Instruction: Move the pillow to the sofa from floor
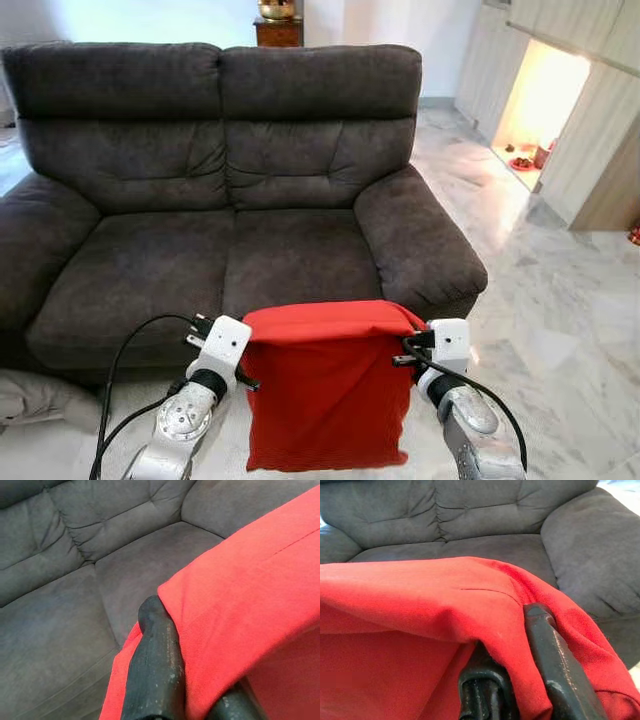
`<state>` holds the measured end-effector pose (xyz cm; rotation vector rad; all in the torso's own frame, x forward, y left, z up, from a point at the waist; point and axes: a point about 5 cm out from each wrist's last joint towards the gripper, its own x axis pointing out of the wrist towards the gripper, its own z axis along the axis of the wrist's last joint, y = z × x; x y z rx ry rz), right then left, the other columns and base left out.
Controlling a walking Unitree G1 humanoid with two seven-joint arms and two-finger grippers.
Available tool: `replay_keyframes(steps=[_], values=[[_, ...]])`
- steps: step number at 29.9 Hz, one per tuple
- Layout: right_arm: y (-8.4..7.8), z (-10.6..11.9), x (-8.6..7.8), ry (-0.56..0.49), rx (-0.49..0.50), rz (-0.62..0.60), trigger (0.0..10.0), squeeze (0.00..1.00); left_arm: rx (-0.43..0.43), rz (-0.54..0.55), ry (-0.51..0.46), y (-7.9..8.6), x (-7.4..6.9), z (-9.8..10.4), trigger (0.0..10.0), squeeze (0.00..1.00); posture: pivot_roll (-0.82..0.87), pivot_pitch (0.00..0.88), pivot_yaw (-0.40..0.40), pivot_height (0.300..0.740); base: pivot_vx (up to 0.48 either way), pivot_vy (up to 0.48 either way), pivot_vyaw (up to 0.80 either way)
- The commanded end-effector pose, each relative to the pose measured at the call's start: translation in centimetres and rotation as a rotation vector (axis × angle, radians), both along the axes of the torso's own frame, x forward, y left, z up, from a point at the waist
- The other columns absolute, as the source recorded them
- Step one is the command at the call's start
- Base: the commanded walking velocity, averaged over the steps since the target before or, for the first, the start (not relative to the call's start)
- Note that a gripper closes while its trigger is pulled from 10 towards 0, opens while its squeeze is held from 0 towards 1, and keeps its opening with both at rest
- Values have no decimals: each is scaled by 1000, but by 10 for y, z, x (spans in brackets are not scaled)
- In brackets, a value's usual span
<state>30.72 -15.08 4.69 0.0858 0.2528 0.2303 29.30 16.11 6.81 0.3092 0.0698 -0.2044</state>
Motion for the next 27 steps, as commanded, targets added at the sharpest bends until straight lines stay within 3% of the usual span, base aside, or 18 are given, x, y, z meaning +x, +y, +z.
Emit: replay_keyframes(steps=[1, 11, 27], values=[[-6, 16, 9, -76, 19, -35, 10000, 0, -22, 83, -125, 21, 8, 26, 10000, 0, 122, 0, 2, 740, 0, 0, 0], [-4, 24, 12, -121, 41, -36, 10000, 0, -32, 89, -150, 21, 9, 32, 10000, 0, 125, 0, 6, 740, 213, 0, 0], [2, 37, 20, -180, 39, -3, 10000, 0, -39, 105, -159, 25, 8, 35, 10000, 0, 129, 0, 6, 740, 357, 0, 0]])
